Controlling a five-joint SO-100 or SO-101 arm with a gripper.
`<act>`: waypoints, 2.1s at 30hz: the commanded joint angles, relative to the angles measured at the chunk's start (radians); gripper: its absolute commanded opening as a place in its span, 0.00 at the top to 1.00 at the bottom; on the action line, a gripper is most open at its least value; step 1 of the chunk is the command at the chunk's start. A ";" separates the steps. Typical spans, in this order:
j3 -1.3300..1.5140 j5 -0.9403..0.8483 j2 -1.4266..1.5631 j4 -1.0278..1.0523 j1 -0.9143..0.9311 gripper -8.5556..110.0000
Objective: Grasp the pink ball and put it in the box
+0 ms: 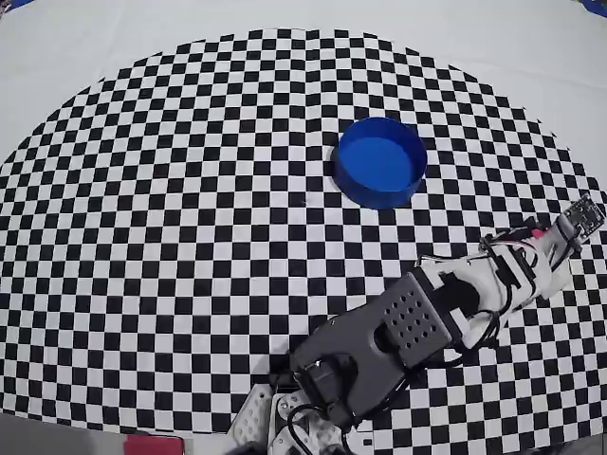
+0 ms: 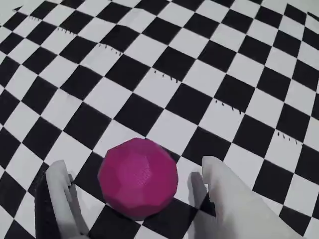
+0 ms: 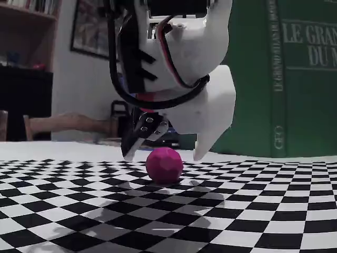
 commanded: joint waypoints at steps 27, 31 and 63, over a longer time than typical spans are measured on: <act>-0.135 0.005 -0.058 0.011 -0.003 0.67; -0.144 0.005 -0.064 0.012 -0.003 0.67; -0.218 0.005 -0.132 0.020 -0.009 0.67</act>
